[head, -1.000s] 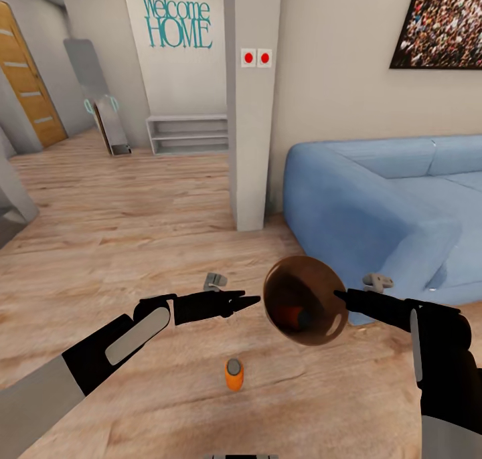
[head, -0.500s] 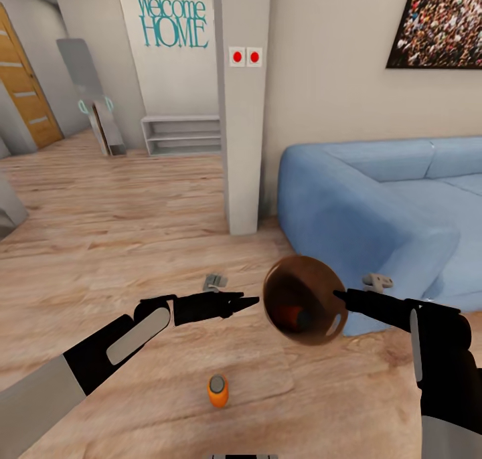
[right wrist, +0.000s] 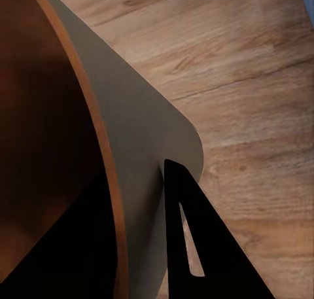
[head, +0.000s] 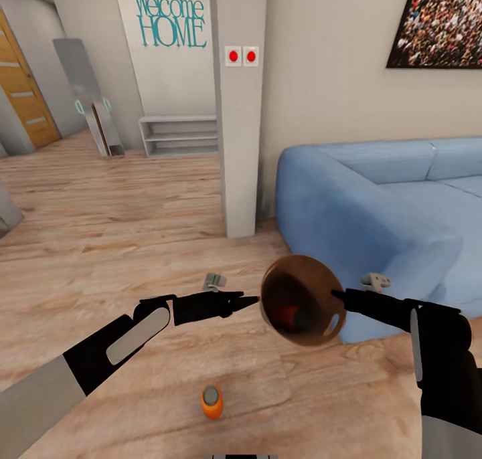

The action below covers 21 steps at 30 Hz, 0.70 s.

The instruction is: Put the three can of soda from the living room inside the tash can in the kitchen.

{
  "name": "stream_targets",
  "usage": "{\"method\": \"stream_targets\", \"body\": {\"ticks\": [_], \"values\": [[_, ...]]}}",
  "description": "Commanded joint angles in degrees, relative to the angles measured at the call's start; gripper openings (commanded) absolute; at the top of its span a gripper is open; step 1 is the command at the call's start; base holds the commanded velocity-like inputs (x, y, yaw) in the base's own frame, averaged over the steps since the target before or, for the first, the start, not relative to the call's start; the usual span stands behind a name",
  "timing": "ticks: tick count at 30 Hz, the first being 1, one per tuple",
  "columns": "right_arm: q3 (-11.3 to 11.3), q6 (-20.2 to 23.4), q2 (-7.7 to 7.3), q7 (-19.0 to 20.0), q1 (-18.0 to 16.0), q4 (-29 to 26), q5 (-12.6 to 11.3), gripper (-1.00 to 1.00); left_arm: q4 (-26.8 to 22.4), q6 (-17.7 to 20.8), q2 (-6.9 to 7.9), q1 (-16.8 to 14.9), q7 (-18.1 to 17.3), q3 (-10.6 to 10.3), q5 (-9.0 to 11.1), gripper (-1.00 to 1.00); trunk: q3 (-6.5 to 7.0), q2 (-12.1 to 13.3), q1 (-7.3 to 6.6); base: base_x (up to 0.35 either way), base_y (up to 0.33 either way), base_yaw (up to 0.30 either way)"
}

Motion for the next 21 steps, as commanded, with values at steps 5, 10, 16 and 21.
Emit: {"method": "stream_targets", "body": {"ticks": [5, 10, 16, 21], "values": [[0.02, 0.63, -0.02, 0.92, -0.02, -0.03, -1.72, -1.00, 0.02, 0.51, -0.05, -0.02, -0.03, -0.05, -0.09, 1.00, 0.01, 0.00, -0.01, 0.232, 0.168, 0.000], [-0.02, 0.63, -0.10, 0.99, -0.02, -0.03, -1.72, -1.00, 0.17, 0.43, -0.07, 0.00, -0.03, -0.06, -0.10, 1.00, 0.01, 0.00, -0.01, 0.288, 0.187, 0.000], [-0.02, 0.63, -0.11, 1.00, -0.02, -0.03, -1.72, -1.00, 0.18, -0.01, -0.07, -0.02, 0.04, -0.12, -0.15, 1.00, 0.01, 0.00, -0.01, 0.280, 0.145, 0.000], [-0.02, 0.63, -0.11, 1.00, -0.02, -0.03, -1.72, -1.00, 0.18, -0.18, -0.07, -0.01, 0.05, -0.14, -0.24, 1.00, 0.01, 0.00, -0.01, 0.071, 0.014, 0.000]]}}
